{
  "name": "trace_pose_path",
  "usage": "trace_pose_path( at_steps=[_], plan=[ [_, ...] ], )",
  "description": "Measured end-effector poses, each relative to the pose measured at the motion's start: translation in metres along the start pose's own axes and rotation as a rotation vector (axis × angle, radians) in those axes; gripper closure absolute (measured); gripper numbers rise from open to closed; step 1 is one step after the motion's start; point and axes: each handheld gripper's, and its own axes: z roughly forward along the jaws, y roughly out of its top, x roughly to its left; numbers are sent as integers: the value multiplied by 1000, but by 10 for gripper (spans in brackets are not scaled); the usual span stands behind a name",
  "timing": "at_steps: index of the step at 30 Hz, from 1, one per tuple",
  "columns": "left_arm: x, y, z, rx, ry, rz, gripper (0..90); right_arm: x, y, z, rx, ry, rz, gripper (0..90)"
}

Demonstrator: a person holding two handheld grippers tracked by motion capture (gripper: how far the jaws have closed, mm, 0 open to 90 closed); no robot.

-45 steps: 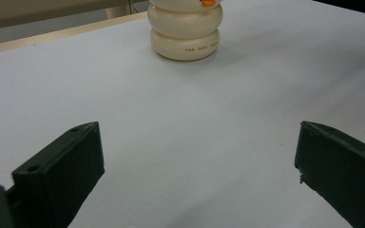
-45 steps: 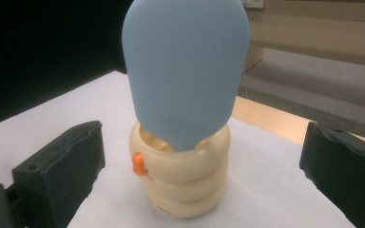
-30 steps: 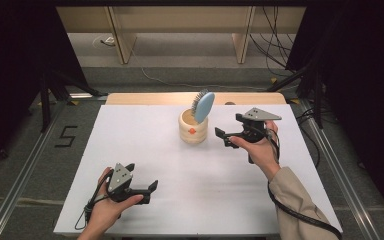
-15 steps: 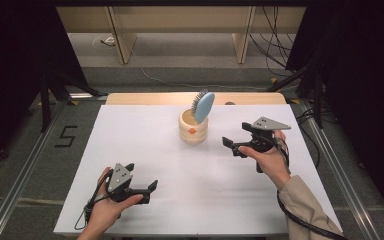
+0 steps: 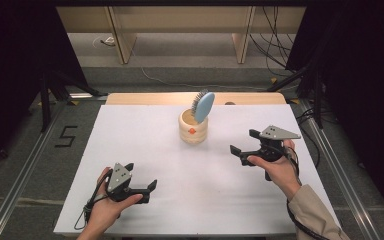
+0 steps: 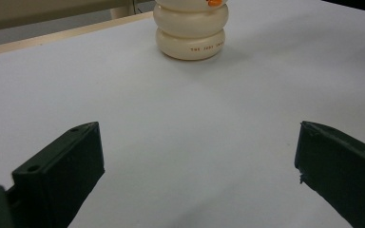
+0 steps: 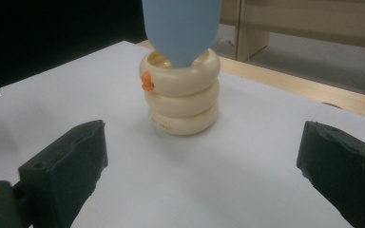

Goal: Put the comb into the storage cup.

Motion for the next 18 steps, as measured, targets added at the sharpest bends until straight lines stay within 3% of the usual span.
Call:
trace_pose_path(
  at_steps=[18],
  plan=[
    [1, 0, -1, -5, 11, 10, 21, -2, -25, -24, 12, -11, -5, 49]
  ],
)
